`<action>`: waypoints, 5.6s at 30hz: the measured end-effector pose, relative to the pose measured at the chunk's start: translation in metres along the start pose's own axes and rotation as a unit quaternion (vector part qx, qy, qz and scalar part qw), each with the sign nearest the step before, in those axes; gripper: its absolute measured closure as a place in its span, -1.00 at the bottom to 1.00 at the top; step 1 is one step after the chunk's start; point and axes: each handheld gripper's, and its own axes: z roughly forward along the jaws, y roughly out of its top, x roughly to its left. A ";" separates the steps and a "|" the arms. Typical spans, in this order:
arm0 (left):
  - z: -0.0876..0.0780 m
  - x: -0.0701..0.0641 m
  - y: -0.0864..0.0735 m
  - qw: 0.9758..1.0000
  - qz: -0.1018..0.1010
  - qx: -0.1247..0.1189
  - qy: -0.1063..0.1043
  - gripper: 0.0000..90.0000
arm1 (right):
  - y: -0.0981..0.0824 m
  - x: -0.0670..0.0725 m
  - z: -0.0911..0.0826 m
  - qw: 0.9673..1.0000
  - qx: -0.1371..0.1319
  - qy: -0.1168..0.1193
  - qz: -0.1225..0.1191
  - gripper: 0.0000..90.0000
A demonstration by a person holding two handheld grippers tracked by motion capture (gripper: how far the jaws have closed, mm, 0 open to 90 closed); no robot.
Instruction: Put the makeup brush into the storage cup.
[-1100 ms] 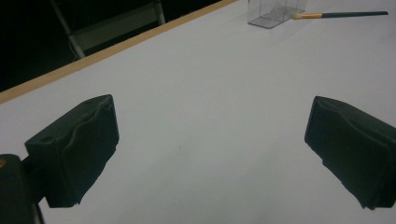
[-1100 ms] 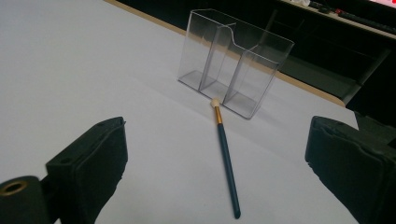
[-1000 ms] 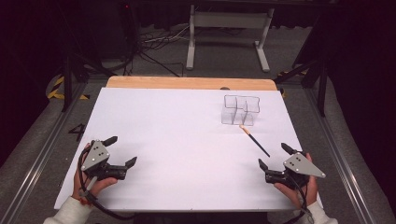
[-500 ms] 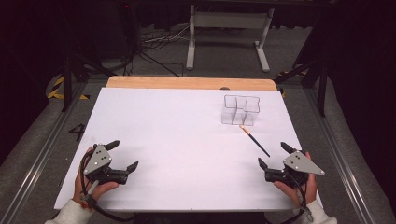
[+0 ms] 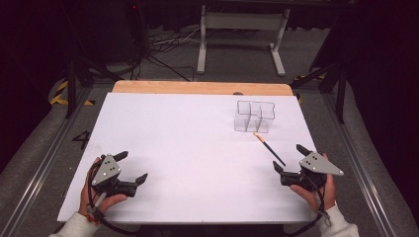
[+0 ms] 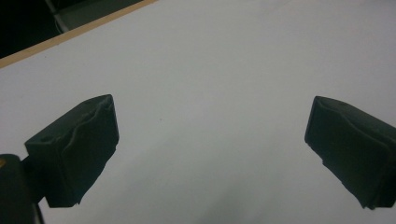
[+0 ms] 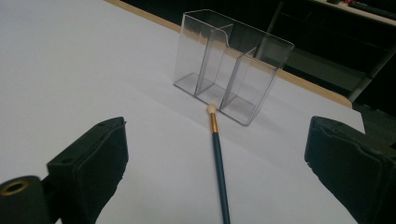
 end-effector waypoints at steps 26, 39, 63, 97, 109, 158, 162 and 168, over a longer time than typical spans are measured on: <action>0.003 -0.001 -0.002 1.000 0.000 0.013 -0.011 -0.92 | 0.036 -0.016 0.055 0.993 0.107 0.039 -0.018 -0.83; 0.005 0.000 -0.003 1.000 0.001 0.018 -0.015 -0.92 | 0.050 -0.031 0.085 0.983 0.170 0.065 0.007 -0.74; 0.008 -0.001 -0.005 0.999 0.003 0.031 -0.027 -0.92 | 0.056 -0.048 0.135 0.937 0.337 0.083 0.037 -0.73; 0.011 -0.003 -0.006 0.998 0.004 0.042 -0.036 -0.92 | 0.043 -0.037 0.146 0.876 0.468 0.115 -0.015 0.85; 0.007 0.000 -0.005 0.999 -0.003 0.027 -0.023 -0.92 | 0.030 -0.047 0.124 0.902 0.406 0.145 0.025 0.86; 0.007 0.002 -0.007 0.999 -0.005 0.030 -0.023 -0.92 | 0.047 -0.042 0.114 0.927 0.343 0.150 0.017 0.85; 0.006 0.002 -0.007 0.999 -0.005 0.026 -0.020 -0.92 | 0.052 -0.042 0.103 0.938 0.311 0.151 0.022 0.85; 0.004 0.003 -0.007 1.000 -0.008 0.020 -0.017 -0.92 | 0.057 -0.043 0.090 0.951 0.267 0.150 0.037 0.85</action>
